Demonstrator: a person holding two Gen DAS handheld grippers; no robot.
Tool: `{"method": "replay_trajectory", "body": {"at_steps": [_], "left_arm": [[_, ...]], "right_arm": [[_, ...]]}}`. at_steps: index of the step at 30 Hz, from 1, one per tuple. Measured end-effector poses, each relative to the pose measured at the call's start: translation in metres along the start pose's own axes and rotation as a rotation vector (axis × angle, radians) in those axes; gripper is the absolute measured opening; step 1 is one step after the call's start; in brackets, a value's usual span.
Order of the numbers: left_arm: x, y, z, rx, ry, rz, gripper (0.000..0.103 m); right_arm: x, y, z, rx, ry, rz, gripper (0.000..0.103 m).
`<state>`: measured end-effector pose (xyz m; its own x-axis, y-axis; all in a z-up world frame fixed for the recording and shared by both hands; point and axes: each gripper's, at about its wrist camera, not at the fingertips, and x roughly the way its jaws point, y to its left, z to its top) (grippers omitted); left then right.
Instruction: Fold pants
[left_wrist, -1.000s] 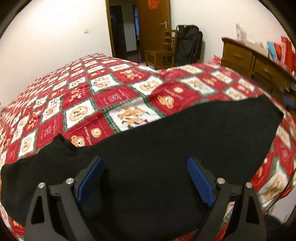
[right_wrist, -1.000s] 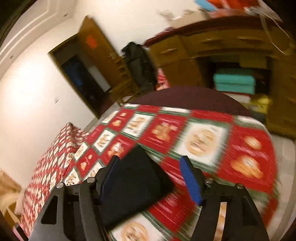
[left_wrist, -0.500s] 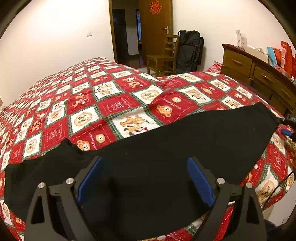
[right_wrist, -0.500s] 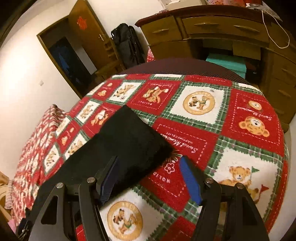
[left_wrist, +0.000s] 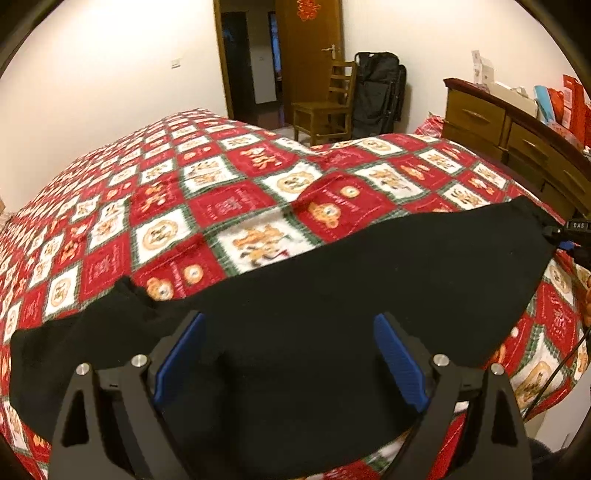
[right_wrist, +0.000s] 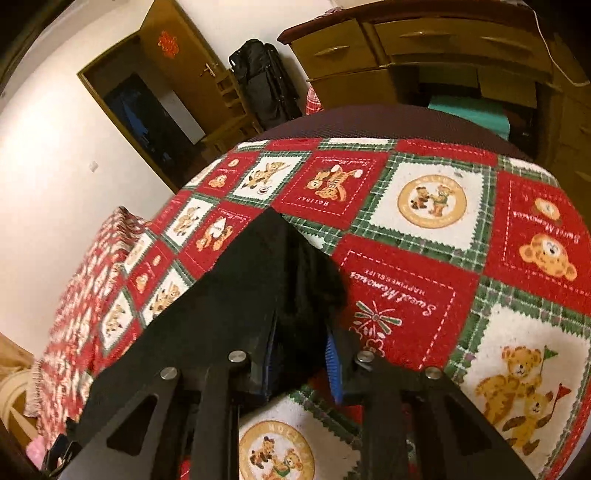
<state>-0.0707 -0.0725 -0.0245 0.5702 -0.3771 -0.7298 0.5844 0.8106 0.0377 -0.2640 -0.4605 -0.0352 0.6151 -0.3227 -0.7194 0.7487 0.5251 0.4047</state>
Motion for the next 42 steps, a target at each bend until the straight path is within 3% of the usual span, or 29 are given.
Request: {"method": "replay_trajectory", "body": {"at_steps": [2,4,7,11,12,15,17,21,29,36,42], "left_arm": [[0.0,-0.009,0.009,0.018,-0.007,-0.016,0.094],[0.001,-0.02,0.02,0.034,-0.019,-0.035,0.094],[0.006,-0.041,0.042,0.046,-0.043,-0.056,0.094],[0.022,-0.072,0.059,0.068,-0.029,-0.094,0.094],[0.026,-0.08,0.061,0.072,-0.026,-0.098,0.094],[0.043,-0.101,0.064,0.078,0.005,-0.118,0.094],[0.051,-0.109,0.062,0.078,0.033,-0.132,0.094],[0.064,-0.124,0.055,0.111,0.061,-0.096,0.094],[0.066,-0.129,0.048,0.149,0.022,-0.031,0.102],[0.062,-0.124,0.054,0.136,0.07,-0.06,0.103],[0.044,-0.101,0.06,0.107,0.076,-0.079,0.103]], "right_arm": [[0.0,-0.005,0.0,0.051,-0.005,0.03,0.027],[0.002,-0.004,0.0,0.08,-0.015,0.063,0.039],[0.005,0.008,0.002,0.029,-0.011,0.053,0.05],[0.007,0.01,0.003,0.022,-0.016,0.06,0.051],[0.007,0.01,0.004,0.022,-0.019,0.062,0.049],[0.013,0.008,0.004,0.017,0.015,0.046,0.014],[0.013,0.004,0.006,0.023,0.019,0.059,0.011],[0.01,0.004,0.006,0.008,0.006,0.059,0.01],[-0.024,0.028,0.012,-0.069,-0.087,0.09,0.009],[-0.033,0.049,0.015,-0.113,-0.098,0.098,0.009],[-0.054,0.092,0.01,-0.228,-0.128,0.14,0.009]]}}
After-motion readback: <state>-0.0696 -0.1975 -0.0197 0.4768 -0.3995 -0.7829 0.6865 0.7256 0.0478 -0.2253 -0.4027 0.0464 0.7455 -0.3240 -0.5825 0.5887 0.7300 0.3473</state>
